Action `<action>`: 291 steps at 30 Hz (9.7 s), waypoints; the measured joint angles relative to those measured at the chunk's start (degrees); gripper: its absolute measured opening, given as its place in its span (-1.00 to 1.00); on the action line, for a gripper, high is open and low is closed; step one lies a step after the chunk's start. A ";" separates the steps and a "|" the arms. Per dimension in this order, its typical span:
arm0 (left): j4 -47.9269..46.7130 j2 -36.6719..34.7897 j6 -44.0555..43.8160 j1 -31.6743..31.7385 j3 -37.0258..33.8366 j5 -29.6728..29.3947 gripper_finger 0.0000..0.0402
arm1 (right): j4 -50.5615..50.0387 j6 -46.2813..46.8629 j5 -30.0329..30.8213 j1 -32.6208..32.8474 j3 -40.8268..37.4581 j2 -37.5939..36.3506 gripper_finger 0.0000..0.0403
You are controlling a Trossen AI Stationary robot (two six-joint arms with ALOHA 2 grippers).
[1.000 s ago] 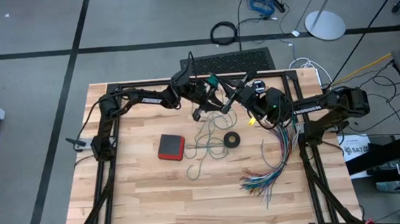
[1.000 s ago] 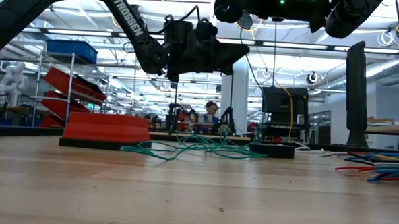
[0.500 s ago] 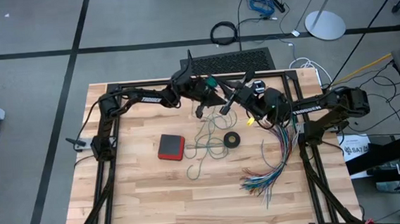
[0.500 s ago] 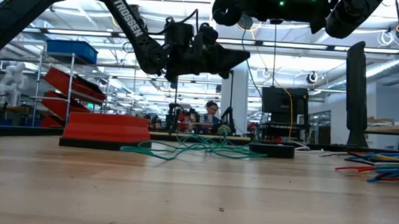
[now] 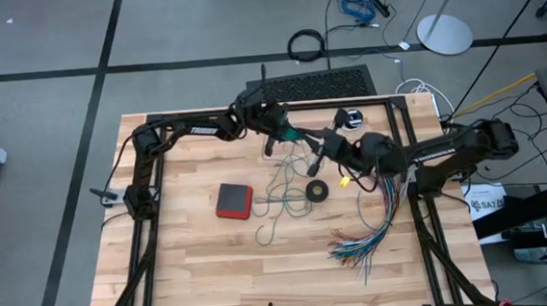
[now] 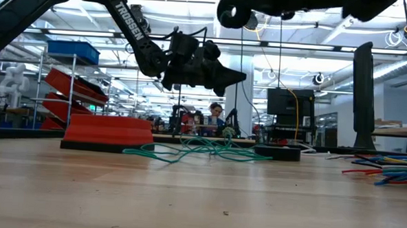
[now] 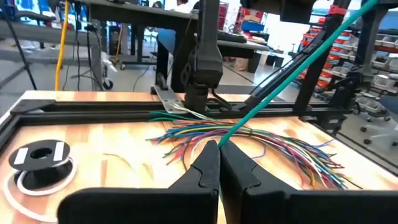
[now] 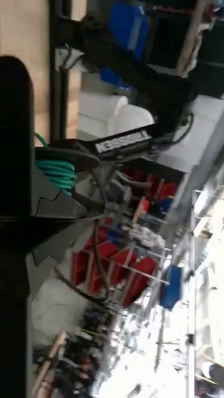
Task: Coiling cords
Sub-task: Coil the green wire cable on the spool
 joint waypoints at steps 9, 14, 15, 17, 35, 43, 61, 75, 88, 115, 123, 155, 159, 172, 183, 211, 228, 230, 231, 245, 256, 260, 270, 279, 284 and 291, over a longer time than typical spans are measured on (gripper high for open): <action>-3.64 0.02 0.28 0.11 0.00 0.77 -1.00 | -19.55 7.48 3.95 1.53 0.02 -5.62 -1.00; -3.85 0.02 0.26 0.31 0.00 0.94 -1.00 | -31.15 12.07 5.60 1.39 0.02 -7.75 -1.00; -3.85 0.02 0.26 0.30 0.00 0.94 -1.00 | -32.97 12.84 5.65 1.25 0.02 -7.97 -1.00; -3.85 0.02 0.24 0.28 0.00 0.97 -1.00 | -36.38 14.21 5.63 0.95 0.02 -8.39 -1.00; -6.84 0.04 -0.20 -0.77 0.00 -0.84 -1.00 | -52.06 14.47 6.99 -2.74 0.09 -8.08 -1.00; -6.84 0.06 -3.73 -2.17 0.30 -1.91 -1.00 | -52.57 9.58 7.01 -4.67 0.09 -6.26 -1.00; -6.31 0.09 -23.76 -5.23 4.79 -7.51 -1.00 | -37.93 1.60 20.66 -5.35 0.11 0.73 -1.00; 5.84 0.09 -34.67 -7.22 4.81 -14.93 -0.97 | -22.23 2.91 22.33 -7.87 0.09 1.15 -1.00; 18.90 0.07 -31.03 -7.32 4.85 -20.13 -0.96 | -5.95 5.06 18.30 -11.21 0.07 1.10 -1.00; 33.18 -0.20 -10.19 -5.41 5.01 -14.49 -0.95 | 17.63 22.05 -8.87 -17.75 -0.07 1.20 -1.00; 32.45 -0.13 -9.92 -3.09 4.81 -4.92 -0.84 | 18.57 22.86 -10.76 -18.18 1.20 1.26 -1.00; 23.27 0.09 0.21 -5.14 4.76 -7.30 -0.58 | 13.36 20.97 -15.75 -18.19 7.96 1.04 -1.00; 22.50 0.09 1.12 -5.25 4.77 -7.81 -0.58 | 13.41 21.12 -16.10 -18.05 7.96 1.04 -1.00; 19.93 0.90 1.36 -3.59 4.81 -8.56 -0.69 | 13.42 21.13 -17.82 -17.10 7.96 1.04 -1.00; 17.75 0.91 1.79 -1.71 4.81 -7.38 -0.97 | 9.53 21.12 -19.09 -16.27 7.96 1.04 -1.00; 11.09 0.94 -7.81 9.55 4.81 -0.09 -1.00 | -41.06 11.39 -4.79 -15.39 7.96 -7.11 -1.00; 9.32 0.94 -12.54 8.48 4.81 0.60 -1.00 | -47.30 3.35 4.44 -16.27 7.96 -2.45 -1.00; 9.38 0.94 -14.08 7.83 4.81 0.62 -1.00 | -45.16 2.40 7.00 -16.57 7.96 -0.43 -1.00; 9.40 0.94 -15.02 7.49 4.81 0.63 -1.00 | -43.84 1.78 9.15 -16.58 7.95 0.62 -1.00; 9.48 0.94 -24.00 5.43 4.81 3.99 -1.00 | -23.42 -5.66 20.69 -16.57 7.91 10.01 -1.00; 11.89 0.92 -25.66 10.62 4.81 4.33 -1.00 | -34.80 0.56 9.86 -14.15 7.89 5.75 -1.00; 11.37 0.92 -25.50 11.51 4.81 4.44 -1.00 | -34.68 -0.34 9.44 -12.70 7.89 5.63 -1.00; 2.36 0.90 -19.23 14.44 4.81 2.89 -1.00 | -31.18 -6.40 13.21 -8.45 7.91 3.61 -1.00; 2.99 0.85 -19.21 15.92 4.83 2.00 -1.00 | -31.16 -8.25 14.10 -5.70 7.91 1.85 -1.00; 3.01 0.85 -19.52 17.11 4.83 1.98 -1.00 | -32.82 -6.92 15.27 -4.56 7.91 1.85 -1.00; 2.99 0.85 -20.73 17.30 4.83 2.95 -1.00 | -32.66 -7.89 20.48 -3.76 7.91 1.85 -1.00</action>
